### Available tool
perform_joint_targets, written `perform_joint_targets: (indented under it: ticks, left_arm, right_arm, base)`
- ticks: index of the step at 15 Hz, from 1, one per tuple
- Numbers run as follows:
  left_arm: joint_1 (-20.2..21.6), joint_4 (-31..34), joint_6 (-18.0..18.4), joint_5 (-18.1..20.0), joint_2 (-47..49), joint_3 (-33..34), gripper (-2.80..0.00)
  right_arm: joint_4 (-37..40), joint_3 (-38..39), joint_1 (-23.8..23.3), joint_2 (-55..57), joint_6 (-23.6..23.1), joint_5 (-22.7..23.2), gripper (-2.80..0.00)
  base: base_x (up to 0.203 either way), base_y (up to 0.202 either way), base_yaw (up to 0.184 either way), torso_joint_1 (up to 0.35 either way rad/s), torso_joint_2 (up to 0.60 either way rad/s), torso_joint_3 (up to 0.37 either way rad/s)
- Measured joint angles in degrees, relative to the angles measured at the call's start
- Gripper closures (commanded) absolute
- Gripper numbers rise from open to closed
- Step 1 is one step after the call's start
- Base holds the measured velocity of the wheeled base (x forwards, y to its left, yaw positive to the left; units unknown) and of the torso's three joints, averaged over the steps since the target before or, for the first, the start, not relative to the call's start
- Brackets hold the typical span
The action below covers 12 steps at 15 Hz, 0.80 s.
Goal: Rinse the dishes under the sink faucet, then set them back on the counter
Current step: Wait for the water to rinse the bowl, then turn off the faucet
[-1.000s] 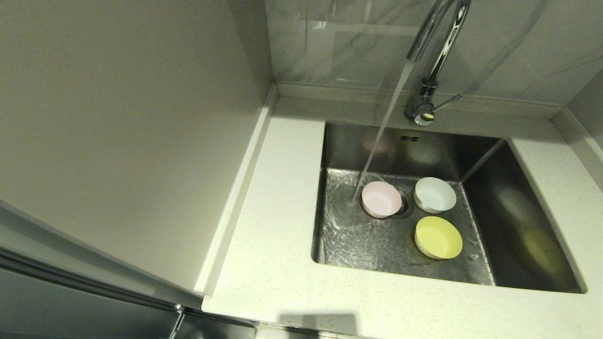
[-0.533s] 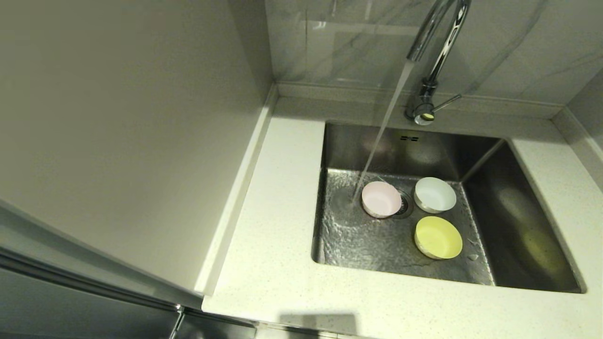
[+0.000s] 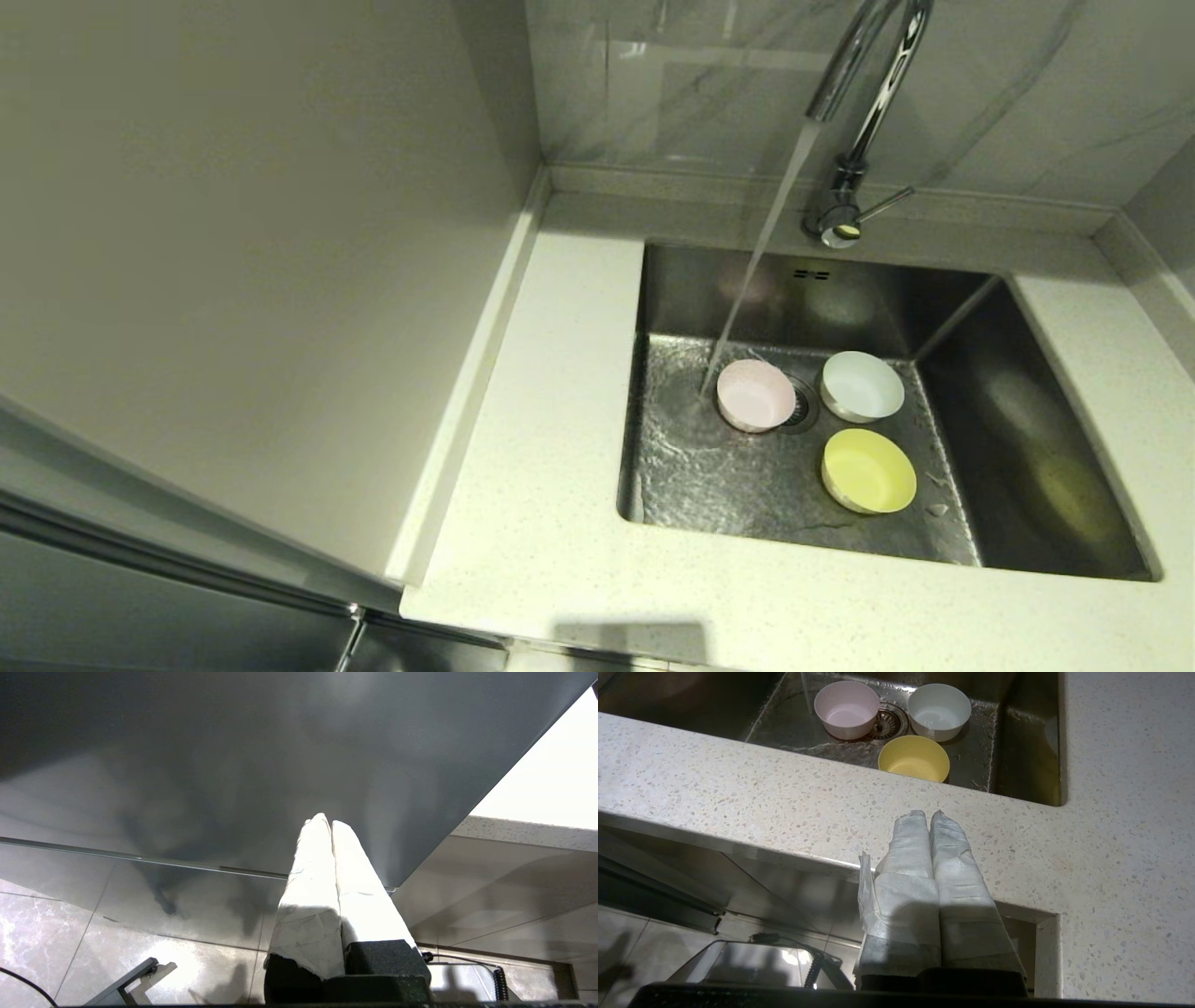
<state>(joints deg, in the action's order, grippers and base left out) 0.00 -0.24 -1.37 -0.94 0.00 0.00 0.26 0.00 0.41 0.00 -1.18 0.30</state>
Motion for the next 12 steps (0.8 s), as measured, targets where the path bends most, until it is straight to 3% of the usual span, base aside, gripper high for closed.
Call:
perform_joint_targets:
  ticks: [9, 12]
  left_arm:
    - [0.00, 0.00, 0.01, 0.01, 0.00, 0.00, 0.00]
    - [0.00, 0.00, 0.00, 0.00, 0.00, 0.00, 0.00]
  right_arm:
    - [0.23, -0.27, 0.00, 1.11, -1.78, 0.77, 0.00]
    - [2.04, -6.03, -0.60, 9.55, -1.73, 3.60, 0.00]
  base:
    - [0.000, 0.000, 0.000, 0.000, 0.00, 0.000]
    - [0.000, 0.000, 0.000, 0.000, 0.00, 0.000]
